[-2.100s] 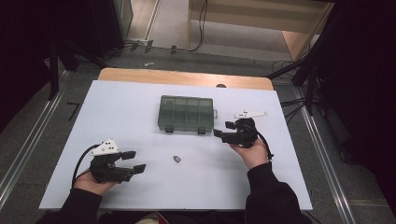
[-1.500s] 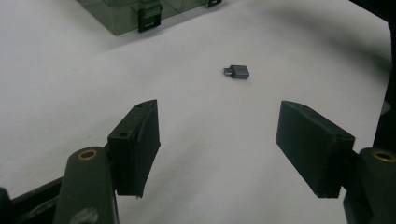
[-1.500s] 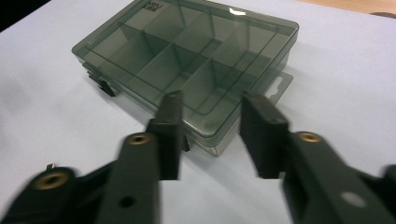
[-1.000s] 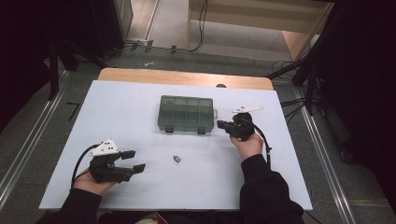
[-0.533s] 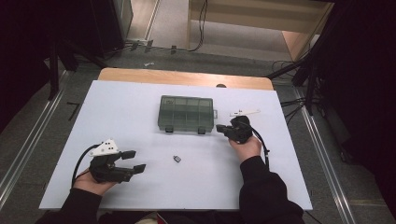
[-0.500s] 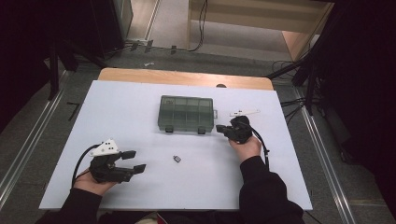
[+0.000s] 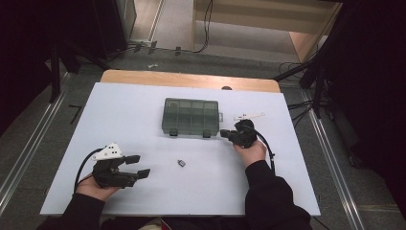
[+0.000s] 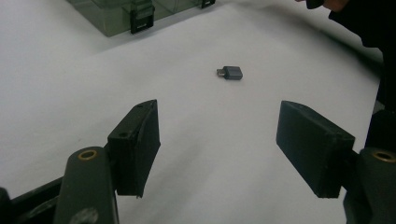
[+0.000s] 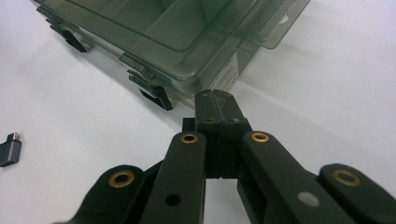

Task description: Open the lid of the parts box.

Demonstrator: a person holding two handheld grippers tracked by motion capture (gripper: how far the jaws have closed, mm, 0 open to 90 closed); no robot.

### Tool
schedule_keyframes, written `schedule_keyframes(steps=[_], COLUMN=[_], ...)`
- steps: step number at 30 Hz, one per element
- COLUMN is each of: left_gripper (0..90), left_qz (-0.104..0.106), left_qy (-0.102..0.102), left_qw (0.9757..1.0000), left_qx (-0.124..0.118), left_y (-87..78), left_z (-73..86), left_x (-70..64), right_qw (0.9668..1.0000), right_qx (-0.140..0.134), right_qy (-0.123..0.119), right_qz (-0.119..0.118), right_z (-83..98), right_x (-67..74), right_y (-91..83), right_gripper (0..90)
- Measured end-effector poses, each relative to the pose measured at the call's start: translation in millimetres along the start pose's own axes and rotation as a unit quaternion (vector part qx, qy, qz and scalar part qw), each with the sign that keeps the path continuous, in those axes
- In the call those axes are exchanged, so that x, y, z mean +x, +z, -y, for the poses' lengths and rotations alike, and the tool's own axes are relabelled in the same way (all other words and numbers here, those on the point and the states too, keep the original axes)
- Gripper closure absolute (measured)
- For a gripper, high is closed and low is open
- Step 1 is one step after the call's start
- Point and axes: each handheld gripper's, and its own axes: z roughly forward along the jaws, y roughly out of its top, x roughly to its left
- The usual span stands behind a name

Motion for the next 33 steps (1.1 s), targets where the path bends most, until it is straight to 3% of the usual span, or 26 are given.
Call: schedule_keyframes(steps=[33], left_gripper=[30.9], left_qz=[-0.001], left_qy=[0.002], left_qw=[1.0000], left_qx=[0.001], left_y=[0.3], left_z=[0.1], left_x=[-0.5], right_qw=[0.9999], right_qx=[-0.003], right_qy=[-0.008], right_qz=[-0.014], right_z=[-1.2], right_x=[4.7], right_y=[-2.5], right_gripper=[88.1])
